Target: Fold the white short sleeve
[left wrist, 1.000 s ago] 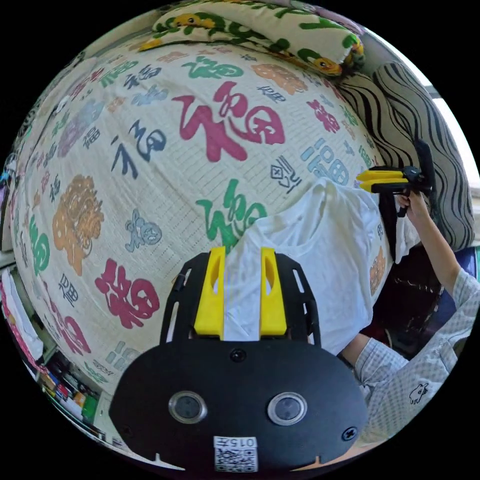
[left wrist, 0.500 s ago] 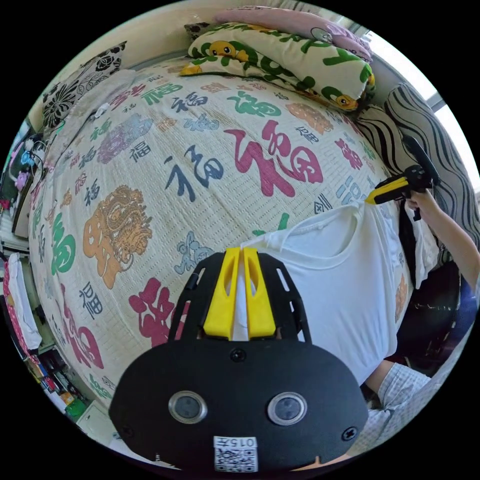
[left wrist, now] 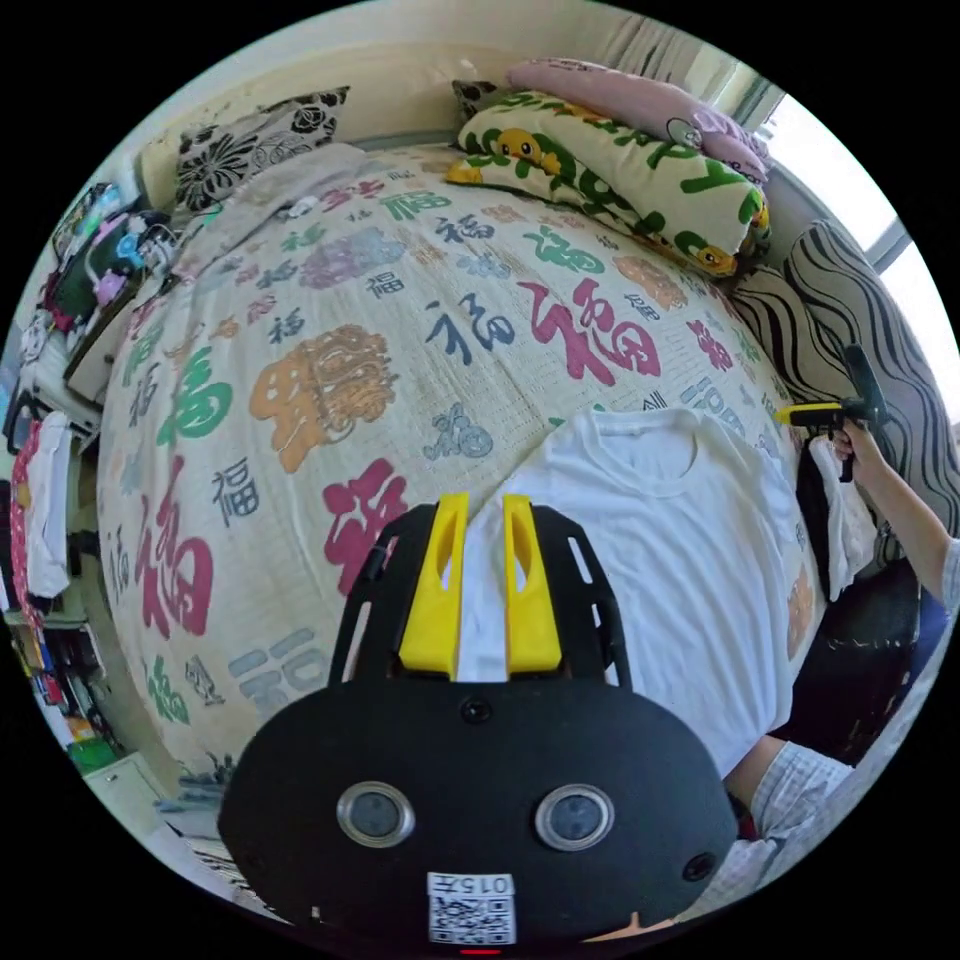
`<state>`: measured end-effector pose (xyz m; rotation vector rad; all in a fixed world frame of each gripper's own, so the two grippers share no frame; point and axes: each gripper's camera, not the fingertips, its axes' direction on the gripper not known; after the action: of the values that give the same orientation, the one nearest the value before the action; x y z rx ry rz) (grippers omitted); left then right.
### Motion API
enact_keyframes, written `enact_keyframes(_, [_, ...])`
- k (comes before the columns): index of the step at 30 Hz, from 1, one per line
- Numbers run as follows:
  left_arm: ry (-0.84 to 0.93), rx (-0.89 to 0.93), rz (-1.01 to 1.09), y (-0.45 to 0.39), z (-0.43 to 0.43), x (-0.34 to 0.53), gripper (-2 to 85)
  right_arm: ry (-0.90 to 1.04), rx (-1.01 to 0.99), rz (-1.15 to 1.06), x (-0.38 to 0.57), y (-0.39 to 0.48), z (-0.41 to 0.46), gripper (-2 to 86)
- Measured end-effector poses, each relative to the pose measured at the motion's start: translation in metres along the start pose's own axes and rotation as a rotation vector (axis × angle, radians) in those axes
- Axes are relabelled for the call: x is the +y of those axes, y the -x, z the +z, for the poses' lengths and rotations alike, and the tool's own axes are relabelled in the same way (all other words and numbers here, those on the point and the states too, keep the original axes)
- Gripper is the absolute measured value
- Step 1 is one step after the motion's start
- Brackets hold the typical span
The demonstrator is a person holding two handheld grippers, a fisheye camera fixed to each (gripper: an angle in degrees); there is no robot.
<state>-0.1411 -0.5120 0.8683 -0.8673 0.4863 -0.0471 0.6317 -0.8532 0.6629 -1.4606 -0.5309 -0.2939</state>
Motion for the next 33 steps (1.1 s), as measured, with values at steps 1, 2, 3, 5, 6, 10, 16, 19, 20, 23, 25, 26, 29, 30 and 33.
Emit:
enact_keyframes(1, [0.009,0.032,-0.039,0.004,-0.012,0.031,6.2,0.028,-0.022,0.003,0.032,0.003,0.004,4.6])
enact_keyframes(2, [0.023,0.060,-0.067,0.006,-0.016,0.049,6.3,0.074,-0.051,0.027,0.065,0.007,0.013,5.3])
enact_keyframes(3, [0.076,0.131,-0.139,0.009,-0.017,0.086,6.7,0.102,-0.070,0.042,0.083,0.009,0.020,5.6])
enact_keyframes(5, [0.227,0.228,-0.253,0.008,-0.007,0.148,7.6,0.234,-0.156,0.127,0.154,0.018,0.053,6.6])
enact_keyframes(6, [0.340,0.255,-0.328,0.003,0.003,0.191,8.3,0.270,-0.174,0.151,0.171,0.020,0.063,6.9])
enact_keyframes(10, [0.528,0.358,-0.518,-0.028,0.023,0.309,10.1,0.483,-0.272,0.300,0.272,0.043,0.129,8.1])
enact_keyframes(16, [0.635,0.257,-0.366,-0.077,0.048,0.362,5.8,0.536,-0.211,0.329,0.332,0.074,0.187,4.8])
enact_keyframes(19, [0.671,0.268,-0.283,-0.081,0.046,0.375,0.8,0.551,-0.189,0.286,0.352,0.085,0.198,0.1])
enact_keyframes(20, [0.672,0.271,-0.280,-0.080,0.044,0.378,0.5,0.566,-0.179,0.271,0.362,0.089,0.201,-0.4])
enact_keyframes(23, [0.634,0.272,-0.319,-0.071,0.027,0.401,0.0,0.556,-0.176,0.277,0.393,0.098,0.210,-0.7])
enact_keyframes(25, [0.597,0.291,-0.361,-0.070,0.021,0.422,-0.2,0.536,-0.211,0.334,0.412,0.100,0.219,-0.4])
enact_keyframes(26, [0.589,0.293,-0.361,-0.071,0.021,0.427,-0.2,0.521,-0.229,0.372,0.424,0.103,0.227,0.1])
enact_keyframes(29, [0.637,0.238,-0.322,-0.087,0.031,0.453,0.1,0.518,-0.234,0.450,0.455,0.113,0.244,3.2])
enact_keyframes(30, [0.680,0.220,-0.307,-0.094,0.035,0.466,0.3,0.524,-0.221,0.464,0.463,0.116,0.247,3.7])
enact_keyframes(33, [0.722,0.230,-0.309,-0.107,0.024,0.502,0.4,0.541,-0.141,0.492,0.500,0.137,0.246,2.9])
